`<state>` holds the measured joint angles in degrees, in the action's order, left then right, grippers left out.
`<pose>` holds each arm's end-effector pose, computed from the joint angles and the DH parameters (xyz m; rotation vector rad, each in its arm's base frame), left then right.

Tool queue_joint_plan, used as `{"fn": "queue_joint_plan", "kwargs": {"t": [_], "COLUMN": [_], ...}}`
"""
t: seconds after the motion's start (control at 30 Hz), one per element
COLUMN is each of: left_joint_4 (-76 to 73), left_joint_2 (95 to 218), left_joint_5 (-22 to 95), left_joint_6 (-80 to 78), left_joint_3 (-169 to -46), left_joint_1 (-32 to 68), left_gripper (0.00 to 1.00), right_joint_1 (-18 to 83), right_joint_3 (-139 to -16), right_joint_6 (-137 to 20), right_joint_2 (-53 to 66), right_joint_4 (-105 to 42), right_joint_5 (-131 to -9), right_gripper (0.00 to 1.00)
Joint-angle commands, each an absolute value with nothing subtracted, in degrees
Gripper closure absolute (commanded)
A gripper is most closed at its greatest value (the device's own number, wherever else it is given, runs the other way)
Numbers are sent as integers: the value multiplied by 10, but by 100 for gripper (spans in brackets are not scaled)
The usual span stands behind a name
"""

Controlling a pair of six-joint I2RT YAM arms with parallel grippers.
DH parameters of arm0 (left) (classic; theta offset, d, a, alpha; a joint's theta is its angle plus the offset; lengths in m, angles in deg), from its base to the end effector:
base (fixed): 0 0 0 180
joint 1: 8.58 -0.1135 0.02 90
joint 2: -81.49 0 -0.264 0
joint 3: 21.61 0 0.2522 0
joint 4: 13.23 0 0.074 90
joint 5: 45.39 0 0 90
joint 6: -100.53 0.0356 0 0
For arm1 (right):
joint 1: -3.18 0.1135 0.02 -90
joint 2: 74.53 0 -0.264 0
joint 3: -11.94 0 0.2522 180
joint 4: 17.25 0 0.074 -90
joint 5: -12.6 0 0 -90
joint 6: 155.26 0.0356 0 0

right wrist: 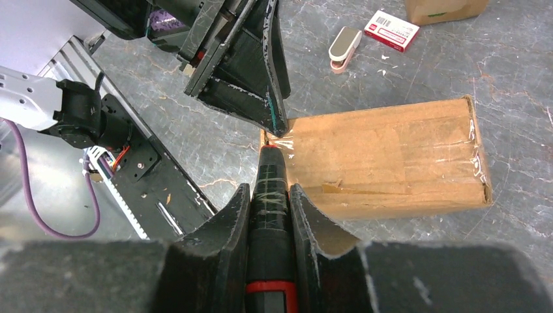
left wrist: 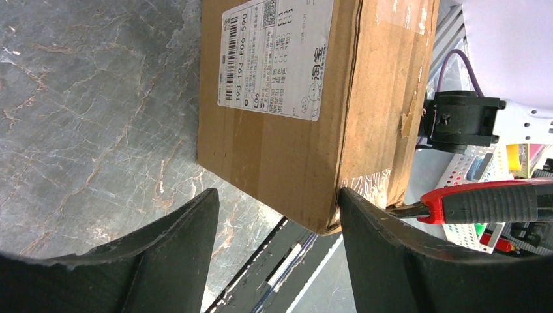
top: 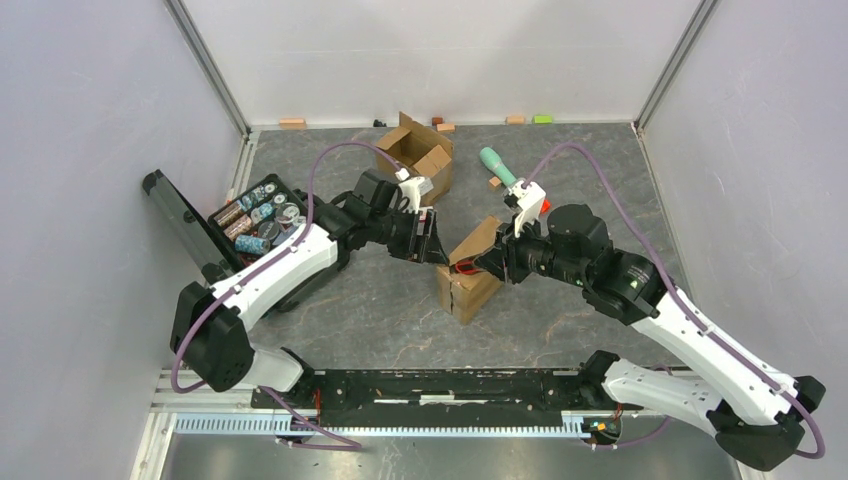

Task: Unpack the express box
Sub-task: Cut the express box at the center of the board.

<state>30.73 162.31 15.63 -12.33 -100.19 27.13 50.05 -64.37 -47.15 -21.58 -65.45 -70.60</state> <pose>0.2357 -0.1907 0.2884 0.5398 2.4643 -1.0590 0.1280 0.1428 0.3783 -0.5993 2.0164 0.8269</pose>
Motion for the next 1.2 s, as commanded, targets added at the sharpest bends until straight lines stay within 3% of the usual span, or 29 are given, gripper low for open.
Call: {"fn": "queue_joint_plan", "kwargs": {"t": [0.0,0.7,1.17], "left_joint_4": [342,342,335], "left_joint_2": [1635,1643,1670], "left_joint_5": [226,229,245], "left_joint_6": [-120,-118,-105], "left_joint_3": [-980,-980,-972], "left_joint_1": [271,273,271], "left_gripper": [27,27,27], "right_joint_1": [503,504,505], "right_joint_3": [-633,-597,-647], "right_joint_6": [-447,-432,-473], "right_joint_2": [-237,-240,-233], "right_joint_4": [-594,-570,-686], "right_joint_5": [-720,-704,-689], "right_gripper": [100,100,100]}}
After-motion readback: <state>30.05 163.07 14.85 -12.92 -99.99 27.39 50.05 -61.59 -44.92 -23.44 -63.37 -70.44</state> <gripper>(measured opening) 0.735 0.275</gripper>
